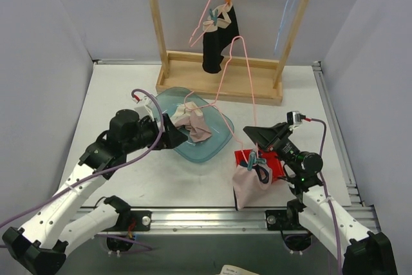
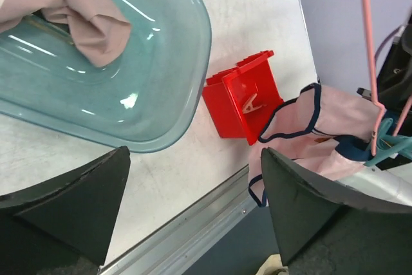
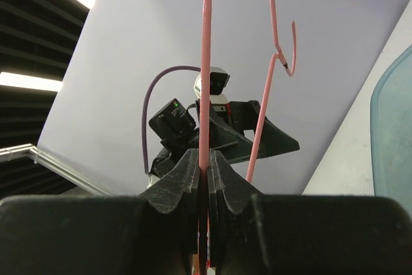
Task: Remove the underwear clipped to the hanger
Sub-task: Adjust the hanger.
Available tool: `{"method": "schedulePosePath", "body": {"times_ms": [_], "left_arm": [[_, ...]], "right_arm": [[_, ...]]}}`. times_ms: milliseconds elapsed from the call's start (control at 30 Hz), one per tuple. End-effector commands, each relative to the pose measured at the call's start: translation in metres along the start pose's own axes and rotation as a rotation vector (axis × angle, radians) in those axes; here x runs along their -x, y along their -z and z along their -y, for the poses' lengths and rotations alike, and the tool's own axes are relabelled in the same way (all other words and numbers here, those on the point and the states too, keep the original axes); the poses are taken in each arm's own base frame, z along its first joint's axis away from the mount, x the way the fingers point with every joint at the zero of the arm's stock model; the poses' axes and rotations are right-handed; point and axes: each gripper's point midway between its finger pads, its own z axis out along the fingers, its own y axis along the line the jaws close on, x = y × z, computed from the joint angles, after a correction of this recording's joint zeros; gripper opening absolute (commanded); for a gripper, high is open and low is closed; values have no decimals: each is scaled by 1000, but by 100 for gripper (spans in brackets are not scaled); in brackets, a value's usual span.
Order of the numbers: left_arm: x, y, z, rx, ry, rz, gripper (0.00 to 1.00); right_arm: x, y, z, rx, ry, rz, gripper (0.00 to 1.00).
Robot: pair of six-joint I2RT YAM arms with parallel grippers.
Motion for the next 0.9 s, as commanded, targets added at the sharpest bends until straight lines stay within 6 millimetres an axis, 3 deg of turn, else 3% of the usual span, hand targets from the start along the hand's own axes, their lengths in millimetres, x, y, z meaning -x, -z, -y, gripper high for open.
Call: {"method": "schedulePosePath", "body": {"times_ms": [0,133,167,200,233,300,333,400,433,500,533,633,867], "left_arm": [[12,12,-7,64,-35,45,94],[15,12,-3,45,-31,64,94],[15,13,2,19,-36,63,87],[15,12,5,-3,-41,65,61],[16,11,9,-23,-30,72,3],[16,9,14,-50,-10,70,3],[22,8,27,-117,-10,91,35],[16,3,39,-210,72,70,85],[28,4,52,-288,70,124,94],[22,-3,53,-347,141,99,94],[32,-3,63,-410,159,136,94],[38,-7,63,-463,214,158,94],[66,-23,48,-410,268,271,94]], "right_arm": [[-1,5,-91,341,197,6,0],[-1,5,-91,342,197,8,0],[-1,4,-90,341,196,8,0],[-1,4,-90,341,195,7,0],[-1,4,-90,339,194,9,0],[-1,4,-90,343,192,7,0],[-1,5,-91,347,192,7,0],[-2,6,-93,360,189,6,0],[-2,6,-93,362,186,5,0],[-3,7,-96,376,183,1,0],[-3,8,-95,376,179,2,0],[-3,10,-97,391,170,1,0],[-6,13,-94,402,143,-10,0]]}}
